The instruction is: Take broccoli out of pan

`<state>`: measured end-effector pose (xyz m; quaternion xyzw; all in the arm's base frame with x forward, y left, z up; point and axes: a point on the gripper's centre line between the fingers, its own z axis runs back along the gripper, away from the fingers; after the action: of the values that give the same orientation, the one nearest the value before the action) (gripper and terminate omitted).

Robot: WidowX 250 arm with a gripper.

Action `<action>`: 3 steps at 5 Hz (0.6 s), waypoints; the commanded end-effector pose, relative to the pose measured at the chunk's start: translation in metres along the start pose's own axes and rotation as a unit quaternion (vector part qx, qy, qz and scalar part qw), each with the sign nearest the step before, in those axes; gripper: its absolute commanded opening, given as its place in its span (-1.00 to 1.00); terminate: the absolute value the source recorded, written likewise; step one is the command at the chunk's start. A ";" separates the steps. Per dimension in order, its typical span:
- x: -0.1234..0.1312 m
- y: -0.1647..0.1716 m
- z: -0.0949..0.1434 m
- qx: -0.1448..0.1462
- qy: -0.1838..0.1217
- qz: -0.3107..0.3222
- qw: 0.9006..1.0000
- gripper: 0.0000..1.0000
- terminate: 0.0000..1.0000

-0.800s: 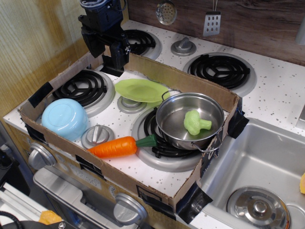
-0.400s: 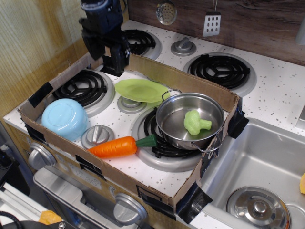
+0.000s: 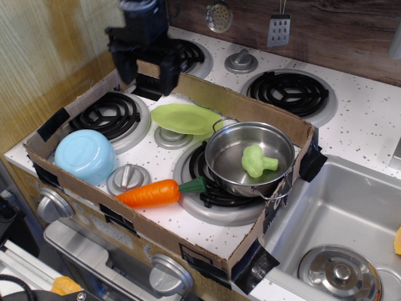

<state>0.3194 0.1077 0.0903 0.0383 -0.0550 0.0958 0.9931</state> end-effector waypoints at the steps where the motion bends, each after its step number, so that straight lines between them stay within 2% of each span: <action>1: -0.002 -0.041 0.022 -0.045 -0.018 0.197 0.979 1.00 -1.00; 2: -0.004 -0.066 0.019 -0.039 -0.026 0.241 0.969 1.00 -1.00; 3: -0.006 -0.081 0.015 -0.032 -0.002 0.267 0.963 1.00 -1.00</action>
<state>0.3137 0.0175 0.0846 -0.0034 -0.0458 0.3543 0.9340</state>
